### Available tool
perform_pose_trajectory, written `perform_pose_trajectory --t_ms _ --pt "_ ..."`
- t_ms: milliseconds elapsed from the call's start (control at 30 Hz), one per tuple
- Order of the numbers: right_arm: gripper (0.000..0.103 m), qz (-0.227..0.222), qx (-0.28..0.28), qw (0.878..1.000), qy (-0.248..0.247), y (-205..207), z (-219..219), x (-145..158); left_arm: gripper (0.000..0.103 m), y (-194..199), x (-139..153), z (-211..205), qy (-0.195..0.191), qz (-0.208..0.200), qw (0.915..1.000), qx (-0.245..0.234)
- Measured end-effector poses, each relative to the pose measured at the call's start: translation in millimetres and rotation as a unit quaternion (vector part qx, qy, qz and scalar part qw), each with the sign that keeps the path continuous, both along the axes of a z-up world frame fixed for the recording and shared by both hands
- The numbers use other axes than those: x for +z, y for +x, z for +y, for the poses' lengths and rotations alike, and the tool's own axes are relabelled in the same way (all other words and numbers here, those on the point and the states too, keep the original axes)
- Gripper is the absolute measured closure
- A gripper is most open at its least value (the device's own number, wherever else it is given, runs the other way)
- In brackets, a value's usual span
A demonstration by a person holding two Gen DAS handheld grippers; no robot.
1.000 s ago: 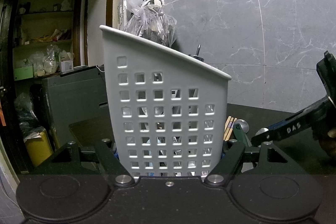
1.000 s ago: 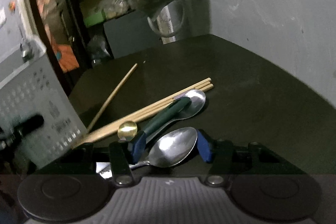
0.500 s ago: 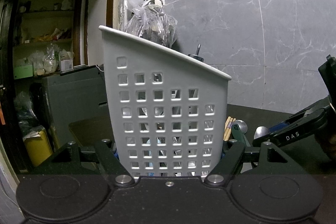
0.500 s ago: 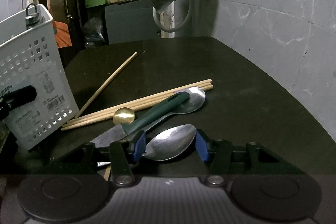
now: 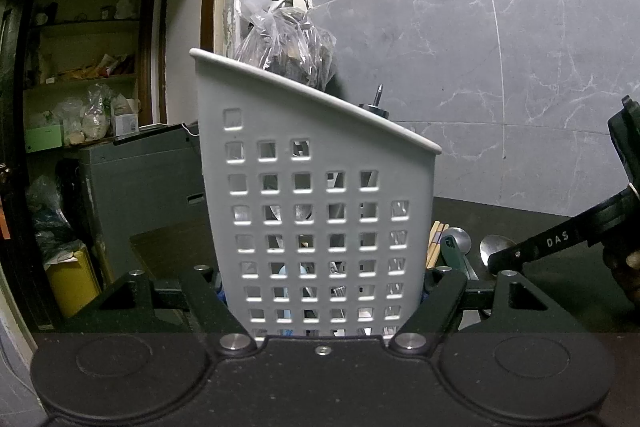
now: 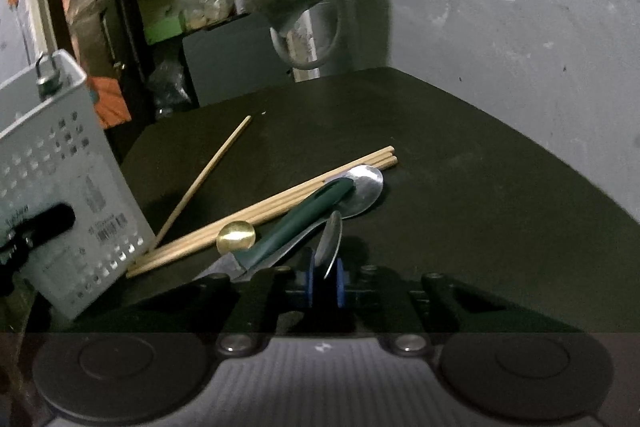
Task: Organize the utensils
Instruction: 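Lift the silver spoon with the right gripper and carry it above the caddy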
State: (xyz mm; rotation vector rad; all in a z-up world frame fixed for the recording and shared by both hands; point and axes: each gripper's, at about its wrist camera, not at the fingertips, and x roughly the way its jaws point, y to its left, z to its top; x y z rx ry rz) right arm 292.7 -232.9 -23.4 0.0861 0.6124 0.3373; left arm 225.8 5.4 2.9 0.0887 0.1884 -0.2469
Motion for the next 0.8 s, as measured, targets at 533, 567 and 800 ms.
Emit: perform_pose_trajectory --t_ms 533,567,800 --pt "0.100 -0.001 -0.017 0.997 0.072 -20 -13 11 0.027 0 0 0 -0.001 0.000 1.0000 0.000" --pt "0.100 -0.006 -0.016 0.997 0.074 -23 -13 14 0.027 0 0 0 -0.001 0.000 1.0000 0.000" --pt "0.099 -0.053 0.003 0.995 0.090 -44 -9 47 0.027 0 0 0 -0.001 0.000 1.0000 0.000"
